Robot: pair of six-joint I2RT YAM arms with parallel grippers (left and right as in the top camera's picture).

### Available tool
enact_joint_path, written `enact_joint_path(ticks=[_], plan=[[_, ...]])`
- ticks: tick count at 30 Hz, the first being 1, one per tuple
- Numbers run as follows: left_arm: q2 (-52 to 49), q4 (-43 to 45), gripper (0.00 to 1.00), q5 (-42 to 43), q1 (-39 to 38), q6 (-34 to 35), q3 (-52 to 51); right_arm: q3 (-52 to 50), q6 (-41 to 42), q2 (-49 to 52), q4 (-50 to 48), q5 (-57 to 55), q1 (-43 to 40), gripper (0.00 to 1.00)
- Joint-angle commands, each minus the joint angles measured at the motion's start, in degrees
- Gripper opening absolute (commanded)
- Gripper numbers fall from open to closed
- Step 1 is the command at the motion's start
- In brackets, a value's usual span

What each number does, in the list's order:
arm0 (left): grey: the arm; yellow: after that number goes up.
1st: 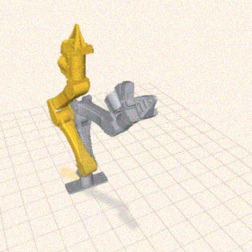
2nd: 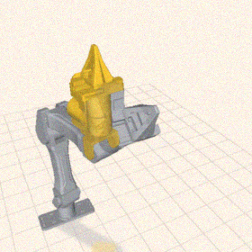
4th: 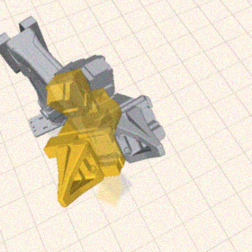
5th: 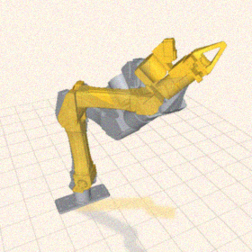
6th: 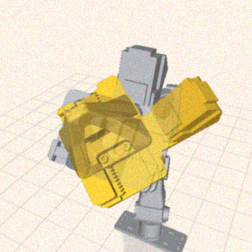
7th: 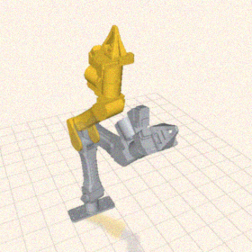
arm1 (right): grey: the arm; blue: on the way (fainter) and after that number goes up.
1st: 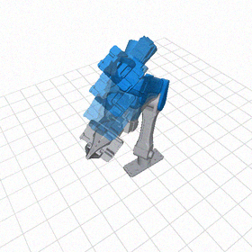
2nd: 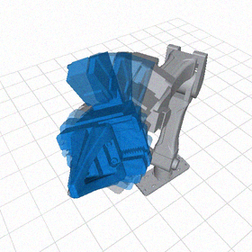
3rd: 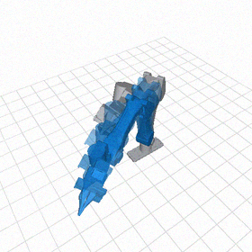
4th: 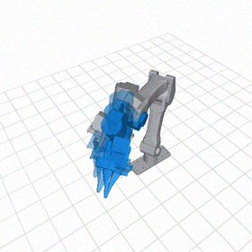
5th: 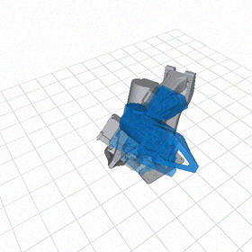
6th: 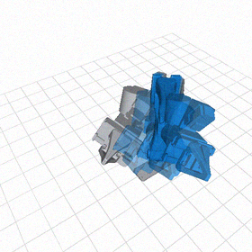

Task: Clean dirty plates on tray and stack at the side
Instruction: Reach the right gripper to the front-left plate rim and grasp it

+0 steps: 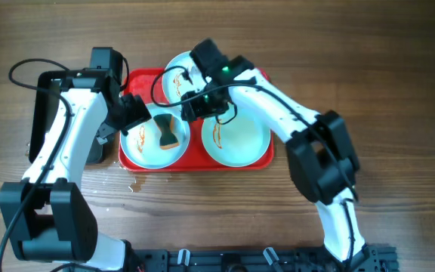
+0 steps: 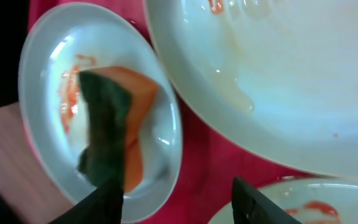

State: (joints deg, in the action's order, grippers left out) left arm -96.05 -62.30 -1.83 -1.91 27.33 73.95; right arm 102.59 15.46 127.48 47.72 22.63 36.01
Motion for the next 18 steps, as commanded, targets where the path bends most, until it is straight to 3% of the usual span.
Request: enact_joint_path(ticks=[1, 6, 8, 15, 18], plan=[[-0.2, -0.8, 0.84, -1.3, 2.2, -0.1, -0.1, 0.8, 1.3, 2.4, -2.3, -2.1, 0.5, 0.42], [-0.2, -1.6, 0.84, -1.3, 3.8, -0.1, -0.1, -0.5, 3.0, 4.3, -5.8, -2.3, 0.9, 0.39], [-0.2, -1.6, 0.85, -1.3, 4.0, -0.1, -0.1, -1.9, 2.9, 4.8, -7.4, -2.3, 1.4, 0.31], [-0.2, -1.6, 0.86, -1.3, 4.0, -0.1, -0.1, -2.1, 3.2, 5.1, -7.5, -2.4, 3.2, 0.32], [-0.2, -1.6, 0.86, -1.3, 4.0, 0.0, -0.1, -2.1, 5.6, 5.2, -6.3, -7.2, 4.0, 0.32]])
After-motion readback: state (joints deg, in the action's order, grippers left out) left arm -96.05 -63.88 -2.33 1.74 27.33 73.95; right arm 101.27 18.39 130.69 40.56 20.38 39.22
